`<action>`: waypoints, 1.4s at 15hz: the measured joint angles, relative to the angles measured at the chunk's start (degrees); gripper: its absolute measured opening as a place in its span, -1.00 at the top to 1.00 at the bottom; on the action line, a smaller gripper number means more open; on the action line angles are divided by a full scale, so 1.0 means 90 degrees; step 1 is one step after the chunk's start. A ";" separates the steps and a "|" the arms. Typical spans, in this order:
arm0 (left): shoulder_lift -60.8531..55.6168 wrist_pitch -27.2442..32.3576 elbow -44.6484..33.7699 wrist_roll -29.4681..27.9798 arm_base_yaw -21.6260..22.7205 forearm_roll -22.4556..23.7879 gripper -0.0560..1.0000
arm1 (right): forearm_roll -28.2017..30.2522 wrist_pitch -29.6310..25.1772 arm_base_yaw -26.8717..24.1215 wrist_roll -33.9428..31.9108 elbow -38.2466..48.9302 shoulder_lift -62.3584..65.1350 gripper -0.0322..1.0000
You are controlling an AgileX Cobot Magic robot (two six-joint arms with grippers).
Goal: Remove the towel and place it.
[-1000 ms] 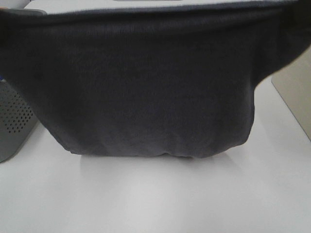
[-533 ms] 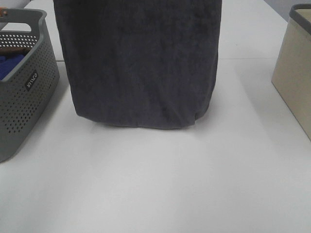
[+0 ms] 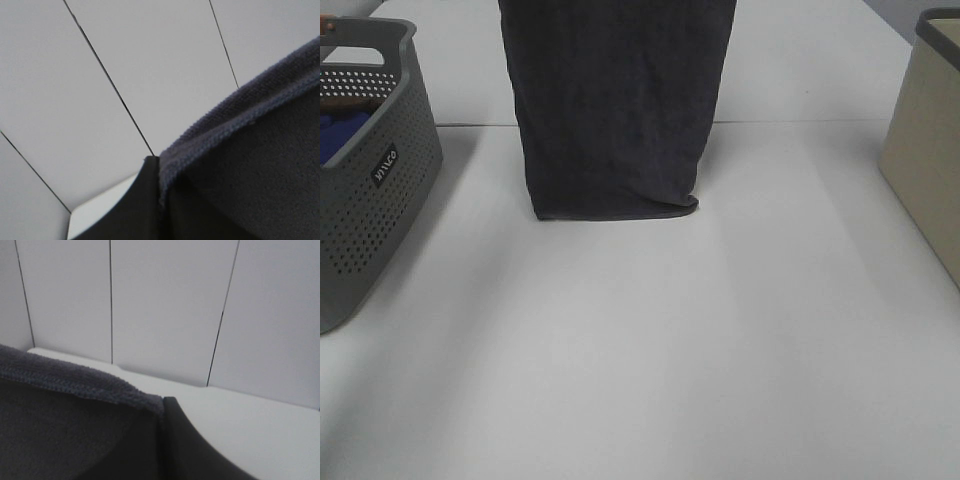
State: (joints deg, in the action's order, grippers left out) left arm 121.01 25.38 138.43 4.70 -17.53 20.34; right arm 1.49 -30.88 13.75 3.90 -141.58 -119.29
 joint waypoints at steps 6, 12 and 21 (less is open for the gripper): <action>0.1318 -0.2820 0.1273 -0.0789 0.0350 0.0993 0.89 | -0.0490 0.2037 -0.0242 0.0108 -0.0509 -0.0764 0.92; 0.1566 -0.2820 0.1853 -0.0649 0.0350 0.1095 0.89 | -0.0866 0.1693 -0.0280 0.0299 -0.0573 -0.0758 0.92; 0.1757 -0.3406 0.1935 -0.0477 0.0369 0.1229 0.89 | -0.0999 0.2661 -0.0286 0.0382 -0.0605 -0.0662 0.92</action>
State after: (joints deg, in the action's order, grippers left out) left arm 136.82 -5.27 155.84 0.40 -14.21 31.40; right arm -7.51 -6.93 11.17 7.33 -147.02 -125.25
